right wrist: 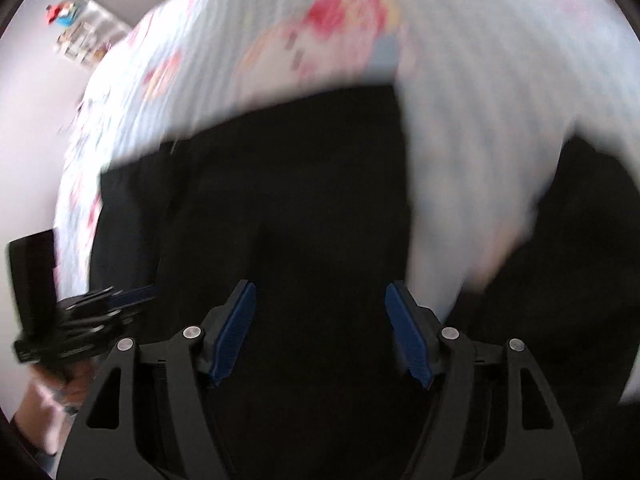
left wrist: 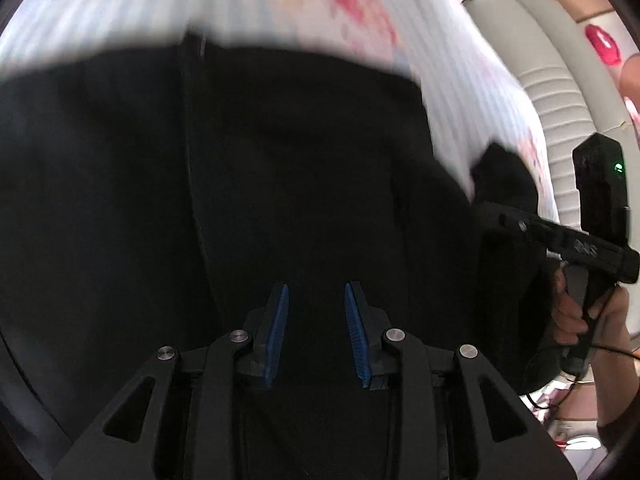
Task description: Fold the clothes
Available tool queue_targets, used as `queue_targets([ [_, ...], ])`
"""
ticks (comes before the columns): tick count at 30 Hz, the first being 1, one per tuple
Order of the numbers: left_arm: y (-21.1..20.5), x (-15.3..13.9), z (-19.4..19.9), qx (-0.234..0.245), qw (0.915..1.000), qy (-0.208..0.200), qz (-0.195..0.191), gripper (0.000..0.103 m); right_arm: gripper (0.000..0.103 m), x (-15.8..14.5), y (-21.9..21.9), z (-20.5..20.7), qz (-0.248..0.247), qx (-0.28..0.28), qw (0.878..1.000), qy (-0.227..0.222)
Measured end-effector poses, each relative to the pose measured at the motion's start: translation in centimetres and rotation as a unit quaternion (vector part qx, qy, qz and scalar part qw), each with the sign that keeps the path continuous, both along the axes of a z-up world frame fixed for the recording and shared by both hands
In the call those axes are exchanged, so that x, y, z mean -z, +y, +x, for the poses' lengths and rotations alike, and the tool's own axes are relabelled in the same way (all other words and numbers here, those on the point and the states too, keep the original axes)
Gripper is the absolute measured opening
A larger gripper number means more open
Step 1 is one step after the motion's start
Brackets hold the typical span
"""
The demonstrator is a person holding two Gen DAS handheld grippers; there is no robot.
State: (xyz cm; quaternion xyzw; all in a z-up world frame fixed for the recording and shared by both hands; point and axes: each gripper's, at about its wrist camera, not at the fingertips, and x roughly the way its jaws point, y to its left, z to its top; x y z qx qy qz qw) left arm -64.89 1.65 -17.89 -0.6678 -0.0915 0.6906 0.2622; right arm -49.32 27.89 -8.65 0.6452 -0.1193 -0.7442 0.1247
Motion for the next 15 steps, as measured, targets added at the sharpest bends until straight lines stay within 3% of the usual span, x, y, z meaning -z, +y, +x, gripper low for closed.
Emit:
queue_targets([
  [5, -2.2, 0.9, 7.8, -0.034, 0.9986, -0.041, -0.007, 0.031, 0.069, 1.0, -2.7, 8.9, -0.014, -0.032, 0.999, -0.039],
  [9, -3.8, 0.5, 13.8, -0.057, 0.9967, -0.058, 0.001, 0.031, 0.069, 0.9, -4.6, 16.4, -0.028, -0.014, 0.999, -0.04],
  [15, -4.9, 1.2, 22.5, -0.076, 0.9912, -0.108, 0.013, 0.032, 0.069, 3.1, -6.9, 26.6, -0.037, -0.002, 0.996, -0.081],
])
